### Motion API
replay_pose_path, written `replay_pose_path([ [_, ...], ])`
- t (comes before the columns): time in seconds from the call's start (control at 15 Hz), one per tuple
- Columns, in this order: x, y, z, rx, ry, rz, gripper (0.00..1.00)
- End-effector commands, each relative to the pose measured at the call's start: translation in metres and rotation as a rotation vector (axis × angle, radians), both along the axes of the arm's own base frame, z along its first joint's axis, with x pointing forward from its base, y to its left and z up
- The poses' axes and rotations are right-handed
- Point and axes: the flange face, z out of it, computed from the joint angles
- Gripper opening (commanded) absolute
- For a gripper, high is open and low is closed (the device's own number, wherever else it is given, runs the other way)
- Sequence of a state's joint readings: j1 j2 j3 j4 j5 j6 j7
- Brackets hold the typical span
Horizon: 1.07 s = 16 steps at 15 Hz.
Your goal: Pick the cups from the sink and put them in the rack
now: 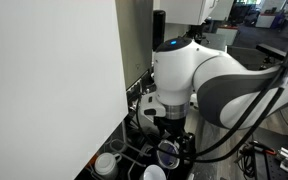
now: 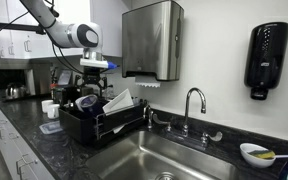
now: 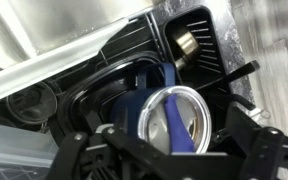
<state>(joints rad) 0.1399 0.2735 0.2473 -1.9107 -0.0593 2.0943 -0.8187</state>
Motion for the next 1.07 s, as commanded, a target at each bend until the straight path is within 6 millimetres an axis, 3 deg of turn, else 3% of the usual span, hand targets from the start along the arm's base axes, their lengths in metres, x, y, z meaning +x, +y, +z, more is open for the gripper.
replay_pose_path([
  [0.0,-0.005,-0.010,0.037,-0.018,0.016,0.001,1.00],
  [0.47,-0.008,-0.059,0.094,-0.066,0.005,-0.241,1.00],
  [1.0,-0.021,-0.147,0.147,-0.082,-0.031,-0.625,1.00],
])
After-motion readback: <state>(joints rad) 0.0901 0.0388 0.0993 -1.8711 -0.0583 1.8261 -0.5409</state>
